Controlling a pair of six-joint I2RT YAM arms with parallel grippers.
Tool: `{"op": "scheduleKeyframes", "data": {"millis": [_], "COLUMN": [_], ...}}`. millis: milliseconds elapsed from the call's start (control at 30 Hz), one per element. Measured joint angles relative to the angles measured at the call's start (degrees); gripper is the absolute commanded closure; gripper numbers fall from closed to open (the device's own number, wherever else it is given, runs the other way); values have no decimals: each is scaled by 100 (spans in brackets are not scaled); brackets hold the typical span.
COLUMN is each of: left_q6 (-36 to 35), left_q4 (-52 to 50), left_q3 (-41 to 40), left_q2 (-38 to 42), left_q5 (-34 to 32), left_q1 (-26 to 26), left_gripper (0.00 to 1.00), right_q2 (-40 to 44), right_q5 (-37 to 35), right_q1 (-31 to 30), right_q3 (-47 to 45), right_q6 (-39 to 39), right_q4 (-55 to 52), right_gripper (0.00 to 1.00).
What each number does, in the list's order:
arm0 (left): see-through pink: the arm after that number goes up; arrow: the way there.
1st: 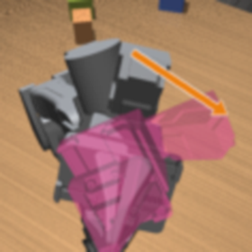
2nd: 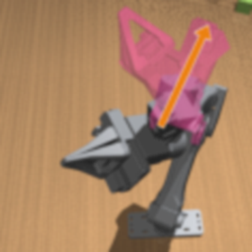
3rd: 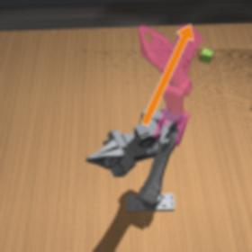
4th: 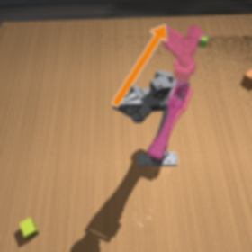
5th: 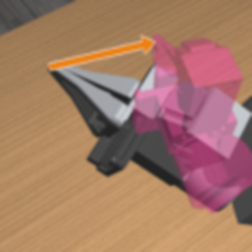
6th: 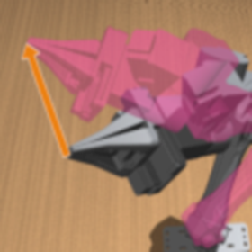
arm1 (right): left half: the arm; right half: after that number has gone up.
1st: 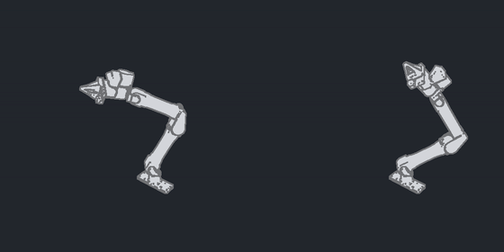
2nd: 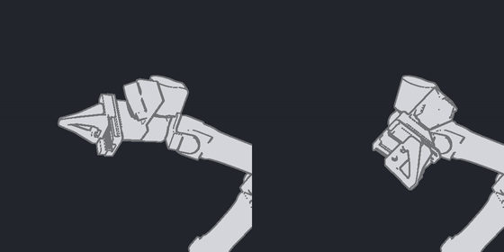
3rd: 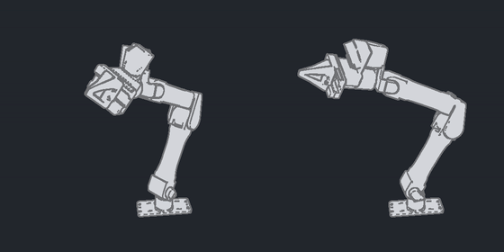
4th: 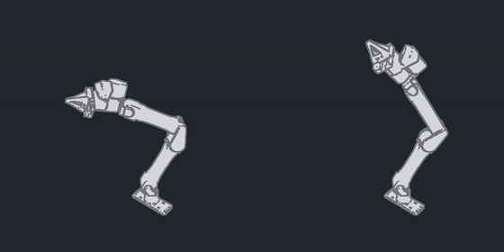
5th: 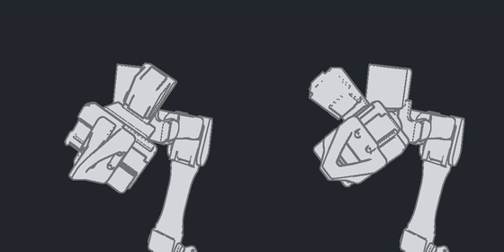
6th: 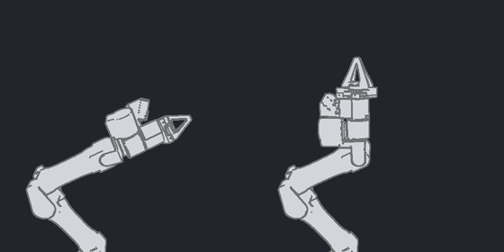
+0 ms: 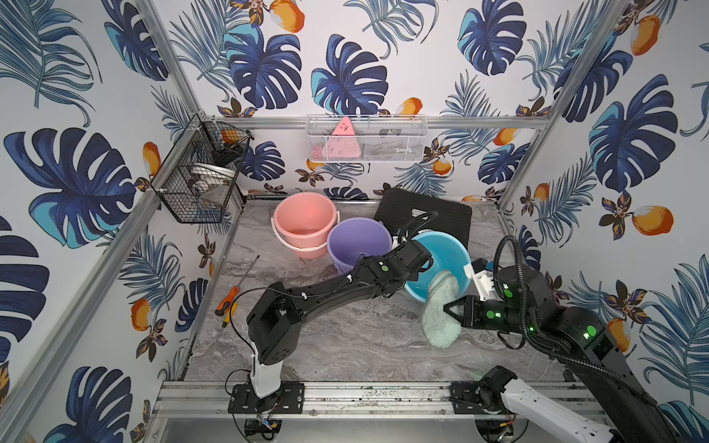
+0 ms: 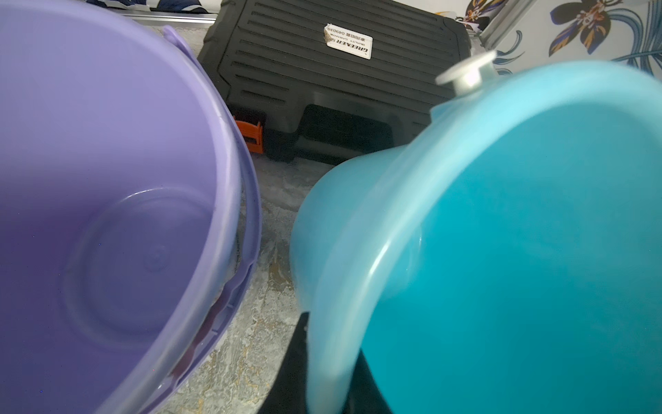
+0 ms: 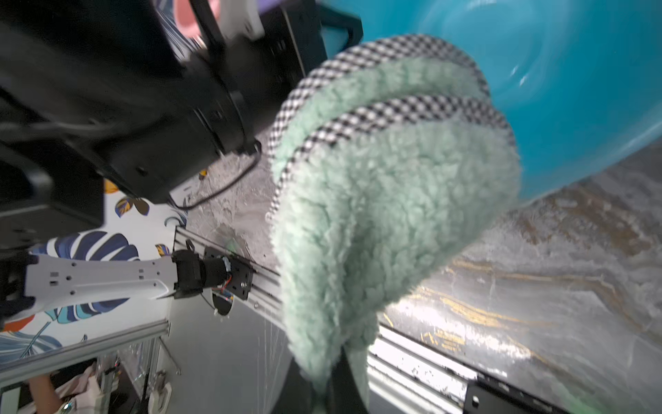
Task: Wipe the inside of the bucket with a cloth
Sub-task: Wipe the dirt from the inside of the bucket.
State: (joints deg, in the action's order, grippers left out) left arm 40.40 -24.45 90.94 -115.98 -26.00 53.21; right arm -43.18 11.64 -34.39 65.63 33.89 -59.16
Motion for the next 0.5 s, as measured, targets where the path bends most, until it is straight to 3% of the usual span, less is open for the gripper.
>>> {"op": "scheduleKeyframes", "data": {"millis": [233, 500], "left_q6": [-151, -177], "left_q4": [-103, -223], "left_q3": [-151, -214], "left_q2": [216, 433], "left_q5": [553, 1327], "left_q1": [-42, -50], "left_gripper": [100, 100], "right_q2": [-640, -1576], "right_q5": [-1375, -2146], "right_q1": [2, 7], "right_q3": [-17, -503], "right_q6": [-4, -160], "right_q4": [586, 1397], "right_gripper": [100, 100]}}
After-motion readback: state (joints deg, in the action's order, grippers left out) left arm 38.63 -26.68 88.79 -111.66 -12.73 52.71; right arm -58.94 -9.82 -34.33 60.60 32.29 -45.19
